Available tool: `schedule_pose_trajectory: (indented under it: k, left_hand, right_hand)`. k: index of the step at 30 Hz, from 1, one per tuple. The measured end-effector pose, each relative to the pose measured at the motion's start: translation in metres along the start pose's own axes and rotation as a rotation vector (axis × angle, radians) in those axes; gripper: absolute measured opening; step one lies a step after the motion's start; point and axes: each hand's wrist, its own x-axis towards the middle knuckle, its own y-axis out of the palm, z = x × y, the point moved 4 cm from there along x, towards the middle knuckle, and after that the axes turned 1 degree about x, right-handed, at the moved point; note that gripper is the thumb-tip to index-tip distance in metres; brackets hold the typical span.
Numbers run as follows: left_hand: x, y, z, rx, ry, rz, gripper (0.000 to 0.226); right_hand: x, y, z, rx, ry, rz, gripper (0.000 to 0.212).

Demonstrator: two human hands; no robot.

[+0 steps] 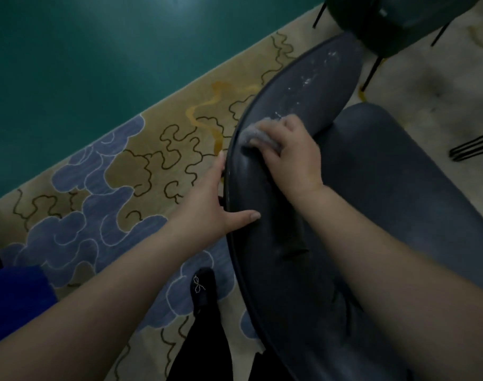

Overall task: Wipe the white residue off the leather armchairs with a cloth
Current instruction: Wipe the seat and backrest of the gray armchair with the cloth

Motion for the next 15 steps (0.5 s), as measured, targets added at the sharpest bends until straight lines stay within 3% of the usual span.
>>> schedule_pose_trajectory:
  k: [6,11,15]
  left_hand:
    - [0.035,-0.017,-0.009,0.048,0.077,0.159,0.126]
    - [0.061,-0.025,-0.017,0.065,0.118,0.226,0.125]
    - [0.078,-0.028,-0.022,0.072,0.152,0.24,0.123]
  right_hand:
    - [-0.003,0.0,0.007,-0.001,-0.072,0.009,0.026]
    - [0.056,0.002,-0.031,-0.131,0.245,-0.1,0.024]
    - [0.02,0.005,-0.013,-0.023,0.142,-0.107,0.026]
